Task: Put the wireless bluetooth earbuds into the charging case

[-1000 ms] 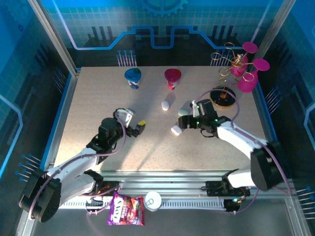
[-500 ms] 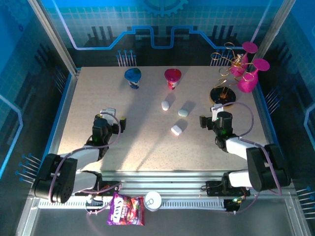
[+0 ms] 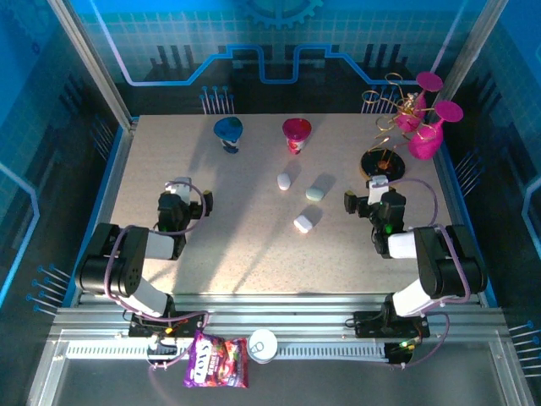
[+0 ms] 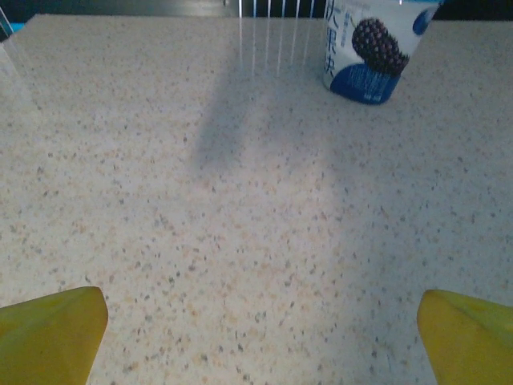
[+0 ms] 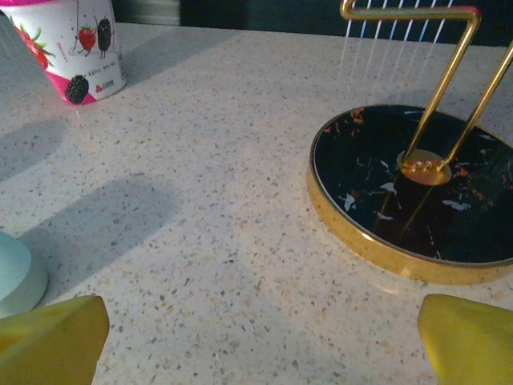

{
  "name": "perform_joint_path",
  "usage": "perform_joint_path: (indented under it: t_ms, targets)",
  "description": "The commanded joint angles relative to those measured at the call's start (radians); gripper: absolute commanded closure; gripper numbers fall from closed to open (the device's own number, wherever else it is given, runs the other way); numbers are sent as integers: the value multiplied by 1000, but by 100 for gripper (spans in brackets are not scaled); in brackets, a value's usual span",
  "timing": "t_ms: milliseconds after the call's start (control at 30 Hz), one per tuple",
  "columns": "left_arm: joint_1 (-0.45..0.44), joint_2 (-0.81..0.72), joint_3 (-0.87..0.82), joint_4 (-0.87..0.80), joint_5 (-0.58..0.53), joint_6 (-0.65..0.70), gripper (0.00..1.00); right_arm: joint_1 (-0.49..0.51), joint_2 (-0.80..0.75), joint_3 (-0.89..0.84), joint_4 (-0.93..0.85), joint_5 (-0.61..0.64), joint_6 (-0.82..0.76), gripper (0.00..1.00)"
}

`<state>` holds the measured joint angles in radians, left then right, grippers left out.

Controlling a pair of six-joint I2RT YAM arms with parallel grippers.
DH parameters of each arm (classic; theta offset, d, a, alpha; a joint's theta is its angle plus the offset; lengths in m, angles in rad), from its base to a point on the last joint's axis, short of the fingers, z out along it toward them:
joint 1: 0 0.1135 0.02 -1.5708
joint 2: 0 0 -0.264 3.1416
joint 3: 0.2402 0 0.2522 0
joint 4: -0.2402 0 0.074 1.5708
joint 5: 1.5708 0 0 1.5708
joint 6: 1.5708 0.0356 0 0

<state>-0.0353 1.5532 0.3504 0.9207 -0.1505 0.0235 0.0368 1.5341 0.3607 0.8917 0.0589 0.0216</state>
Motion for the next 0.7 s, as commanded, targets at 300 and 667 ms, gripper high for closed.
perform_joint_path:
  t_ms: [300, 667]
  targets:
    - [6, 2, 28, 18, -12, -23, 1, 12, 6, 24, 24, 21, -8, 0]
    - [8, 2, 28, 19, -9, -23, 1, 28, 8, 32, 12, 40, -24, 0]
